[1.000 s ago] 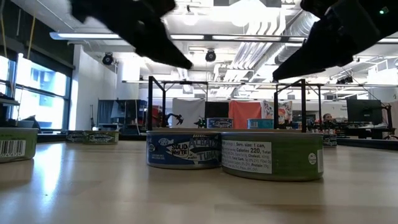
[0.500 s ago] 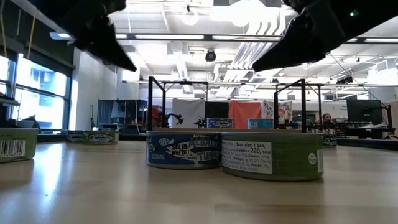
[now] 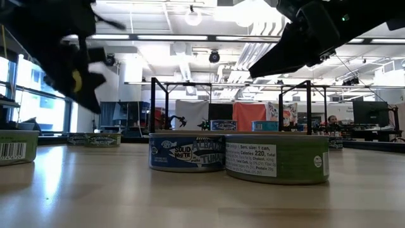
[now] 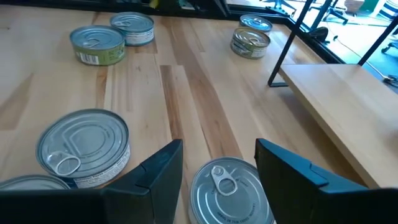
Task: Stack canned seafood by type on shelf
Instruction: Put the green tuna can on the shelf
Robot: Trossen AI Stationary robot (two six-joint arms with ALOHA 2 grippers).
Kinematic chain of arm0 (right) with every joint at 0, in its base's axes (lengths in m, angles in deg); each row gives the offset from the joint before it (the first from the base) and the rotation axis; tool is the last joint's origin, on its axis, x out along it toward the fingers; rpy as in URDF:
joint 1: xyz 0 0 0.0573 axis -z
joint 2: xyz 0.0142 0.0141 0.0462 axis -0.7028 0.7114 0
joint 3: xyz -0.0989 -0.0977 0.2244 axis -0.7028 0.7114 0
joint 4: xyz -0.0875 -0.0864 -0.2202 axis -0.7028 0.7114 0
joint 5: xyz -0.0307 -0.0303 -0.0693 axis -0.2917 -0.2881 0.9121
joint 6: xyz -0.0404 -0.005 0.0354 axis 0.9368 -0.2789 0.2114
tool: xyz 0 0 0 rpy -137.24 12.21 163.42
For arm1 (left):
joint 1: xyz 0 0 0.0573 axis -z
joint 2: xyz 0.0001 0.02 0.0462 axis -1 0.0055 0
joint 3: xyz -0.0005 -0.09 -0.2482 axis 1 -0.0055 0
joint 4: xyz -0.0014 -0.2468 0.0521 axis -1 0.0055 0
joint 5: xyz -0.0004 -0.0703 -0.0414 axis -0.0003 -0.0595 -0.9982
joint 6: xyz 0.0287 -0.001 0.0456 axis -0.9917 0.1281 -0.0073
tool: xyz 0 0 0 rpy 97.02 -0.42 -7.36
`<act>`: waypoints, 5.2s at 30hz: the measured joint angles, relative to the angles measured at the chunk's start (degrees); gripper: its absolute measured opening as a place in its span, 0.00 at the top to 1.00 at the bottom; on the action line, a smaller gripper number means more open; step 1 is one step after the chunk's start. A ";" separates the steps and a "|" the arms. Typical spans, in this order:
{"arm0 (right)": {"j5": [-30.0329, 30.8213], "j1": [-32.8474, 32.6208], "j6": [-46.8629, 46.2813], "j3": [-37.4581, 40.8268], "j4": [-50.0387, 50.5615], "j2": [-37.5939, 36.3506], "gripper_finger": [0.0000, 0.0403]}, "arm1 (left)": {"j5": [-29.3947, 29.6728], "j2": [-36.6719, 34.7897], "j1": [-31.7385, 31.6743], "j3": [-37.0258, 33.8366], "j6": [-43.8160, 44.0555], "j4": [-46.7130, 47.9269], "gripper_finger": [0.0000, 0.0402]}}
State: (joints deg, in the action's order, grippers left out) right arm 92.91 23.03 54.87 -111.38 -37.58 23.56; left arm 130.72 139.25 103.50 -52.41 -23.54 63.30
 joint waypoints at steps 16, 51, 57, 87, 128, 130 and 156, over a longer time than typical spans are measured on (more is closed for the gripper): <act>0.02 0.00 0.94 0.00 -1.46 0.02 0.52 | -22.60 -9.49 -31.13 -9.85 -49.18 -27.44 0.47; 0.70 -5.11 -0.02 0.00 -1.21 -1.07 0.52 | -26.39 4.40 -6.95 -7.43 -43.83 -27.49 0.99; 2.93 -8.61 1.40 0.00 -0.76 -4.07 0.52 | -29.06 4.90 2.20 -3.23 -39.60 -27.60 1.00; 8.87 -9.00 -2.27 0.00 -0.29 -4.63 0.52 | -33.99 34.53 0.05 14.42 -57.53 -58.47 1.00; -19.44 5.62 28.73 -3.50 -3.50 9.34 0.52 | -33.35 35.86 -2.80 16.80 -78.49 -52.25 0.97; -19.60 6.42 28.48 -3.50 -3.56 9.40 0.51 | -33.56 35.85 -3.28 16.73 -78.26 -53.36 0.98; -8.84 10.10 43.43 -3.45 -14.97 23.28 0.37 | -37.25 30.45 -7.38 16.70 -69.93 -57.38 1.00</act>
State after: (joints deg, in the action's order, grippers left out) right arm 84.07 33.12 98.30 -114.83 -52.55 46.84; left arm 93.47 169.71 96.12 -35.71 -93.47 5.92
